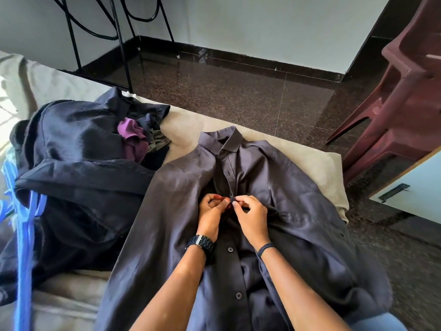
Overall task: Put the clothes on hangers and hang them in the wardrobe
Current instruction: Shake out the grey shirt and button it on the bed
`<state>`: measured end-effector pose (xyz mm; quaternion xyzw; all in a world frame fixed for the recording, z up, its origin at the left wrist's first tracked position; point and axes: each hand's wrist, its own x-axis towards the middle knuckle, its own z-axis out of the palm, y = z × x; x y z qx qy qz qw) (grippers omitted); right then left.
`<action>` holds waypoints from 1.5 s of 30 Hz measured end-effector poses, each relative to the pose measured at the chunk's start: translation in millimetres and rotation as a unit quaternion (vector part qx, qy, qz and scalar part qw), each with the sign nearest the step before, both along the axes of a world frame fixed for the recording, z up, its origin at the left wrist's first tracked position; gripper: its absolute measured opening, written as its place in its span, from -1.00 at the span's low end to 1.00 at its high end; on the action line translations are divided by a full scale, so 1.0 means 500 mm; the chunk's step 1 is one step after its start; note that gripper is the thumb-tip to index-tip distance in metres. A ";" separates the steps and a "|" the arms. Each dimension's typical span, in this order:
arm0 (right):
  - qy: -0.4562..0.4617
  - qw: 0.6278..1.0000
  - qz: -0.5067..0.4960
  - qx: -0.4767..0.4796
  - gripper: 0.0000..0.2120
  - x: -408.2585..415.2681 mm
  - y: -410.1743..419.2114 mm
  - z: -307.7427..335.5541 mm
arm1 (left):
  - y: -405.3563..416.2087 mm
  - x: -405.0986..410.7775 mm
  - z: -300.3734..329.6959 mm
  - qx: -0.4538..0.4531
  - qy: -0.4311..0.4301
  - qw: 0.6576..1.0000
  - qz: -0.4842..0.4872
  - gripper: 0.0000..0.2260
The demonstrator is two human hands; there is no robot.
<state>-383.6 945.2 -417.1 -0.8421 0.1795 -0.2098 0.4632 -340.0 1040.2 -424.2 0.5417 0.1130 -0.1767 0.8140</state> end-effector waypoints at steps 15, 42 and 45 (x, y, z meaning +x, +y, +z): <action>0.006 1.000 -0.010 0.001 -0.94 -0.003 0.005 -0.008 | 0.001 -0.004 -0.013 -0.014 -0.013 1.000 -0.014 -0.76; 0.034 0.996 0.008 -0.077 -0.97 -0.007 0.030 0.021 | 0.007 0.000 0.007 0.008 0.012 1.000 -0.026 -0.78; 0.033 0.994 0.022 -0.100 -0.97 -0.008 0.031 0.025 | 0.013 0.005 0.011 0.013 0.020 0.999 -0.047 -0.80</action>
